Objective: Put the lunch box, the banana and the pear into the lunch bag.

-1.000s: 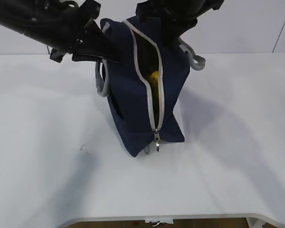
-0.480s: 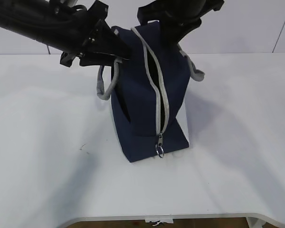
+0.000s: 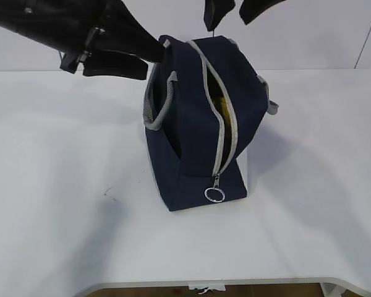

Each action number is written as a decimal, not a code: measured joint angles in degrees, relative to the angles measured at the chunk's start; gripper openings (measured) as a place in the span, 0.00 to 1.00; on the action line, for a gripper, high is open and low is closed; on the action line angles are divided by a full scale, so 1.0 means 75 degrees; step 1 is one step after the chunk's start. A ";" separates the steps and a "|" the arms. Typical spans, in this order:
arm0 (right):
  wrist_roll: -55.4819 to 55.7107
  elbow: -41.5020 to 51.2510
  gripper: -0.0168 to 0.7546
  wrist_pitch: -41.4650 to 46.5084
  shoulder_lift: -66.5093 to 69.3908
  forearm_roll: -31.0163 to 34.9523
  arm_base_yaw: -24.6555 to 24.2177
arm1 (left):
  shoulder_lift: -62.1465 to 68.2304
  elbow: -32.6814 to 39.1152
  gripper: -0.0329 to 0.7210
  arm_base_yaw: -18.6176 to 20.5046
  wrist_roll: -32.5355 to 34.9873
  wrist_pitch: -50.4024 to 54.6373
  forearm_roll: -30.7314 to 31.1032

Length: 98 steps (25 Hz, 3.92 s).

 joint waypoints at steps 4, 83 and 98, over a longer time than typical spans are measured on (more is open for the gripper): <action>0.0000 0.0000 0.64 0.0000 -0.0539 0.0204 0.0000 | -0.0240 0.0000 0.53 0.0281 0.0000 0.0928 0.0330; 0.0146 1.3524 0.64 -1.6403 -0.1622 -0.1026 0.0185 | -0.2396 0.0000 0.44 -0.0738 -0.3448 0.1643 0.6481; 0.0163 1.3043 0.64 -1.7826 -0.0186 -0.1026 0.0185 | -0.2396 0.0000 0.44 -0.0738 -0.3448 0.1643 0.6481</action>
